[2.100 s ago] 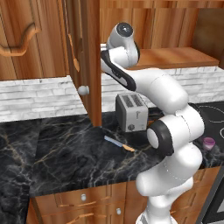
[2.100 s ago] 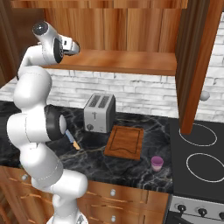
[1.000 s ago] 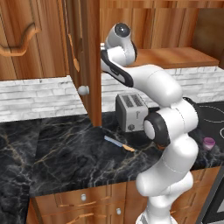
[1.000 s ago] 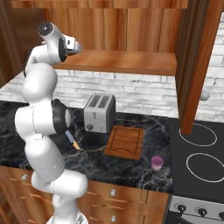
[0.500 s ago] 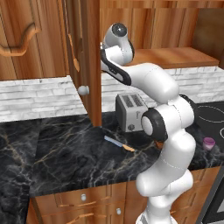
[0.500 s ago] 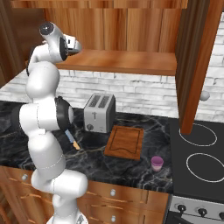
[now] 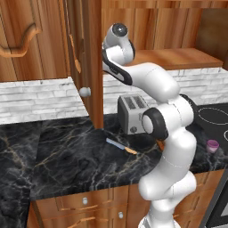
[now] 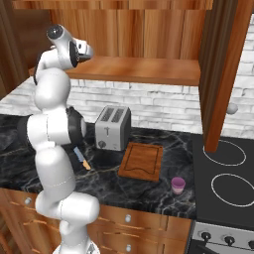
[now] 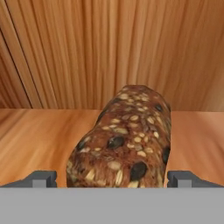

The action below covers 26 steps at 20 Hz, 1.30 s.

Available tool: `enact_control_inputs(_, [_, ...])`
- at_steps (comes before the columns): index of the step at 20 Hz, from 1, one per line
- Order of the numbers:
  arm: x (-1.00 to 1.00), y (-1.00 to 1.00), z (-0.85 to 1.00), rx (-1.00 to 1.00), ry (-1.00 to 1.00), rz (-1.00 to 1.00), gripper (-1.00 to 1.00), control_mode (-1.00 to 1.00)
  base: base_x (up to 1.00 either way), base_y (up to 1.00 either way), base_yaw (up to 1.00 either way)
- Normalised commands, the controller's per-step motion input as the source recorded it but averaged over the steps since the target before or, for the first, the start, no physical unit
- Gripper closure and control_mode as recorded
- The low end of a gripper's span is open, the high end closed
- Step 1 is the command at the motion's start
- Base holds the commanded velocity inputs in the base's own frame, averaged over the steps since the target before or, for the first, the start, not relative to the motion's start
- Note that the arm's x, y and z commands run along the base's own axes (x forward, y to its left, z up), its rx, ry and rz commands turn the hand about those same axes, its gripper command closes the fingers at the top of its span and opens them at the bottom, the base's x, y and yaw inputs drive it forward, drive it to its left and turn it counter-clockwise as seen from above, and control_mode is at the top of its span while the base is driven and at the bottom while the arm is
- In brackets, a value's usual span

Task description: Pick the bread, place it on the cutting board, pick the jam, place it on the counter, and close the cabinet.

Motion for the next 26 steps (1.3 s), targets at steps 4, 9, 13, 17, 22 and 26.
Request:
enact_control_inputs(4, [0.06,0.01,-0.08,-0.01,0.0,0.0,-1.0,-1.0,0.0,0.0,0.0])
enact_control_inputs(9, [0.02,0.02,-0.03,-0.02,0.0,0.0,1.0,-1.0,0.0,0.0,0.0])
enact_control_inputs(13, [0.0,0.0,0.0,0.0,0.0,0.0,1.0,-1.0,0.0,0.0,0.0])
enact_control_inputs(17, [-0.01,0.0,-0.01,0.0,0.0,0.0,1.0,-1.0,0.0,0.0,0.0])
enact_control_inputs(22, [-0.18,0.0,-0.01,0.0,0.0,0.0,1.0,-1.0,0.0,0.0,0.0])
enact_control_inputs(26, [-0.32,-0.03,-0.01,0.0,0.0,0.0,1.0,-1.0,0.0,0.0,0.0])
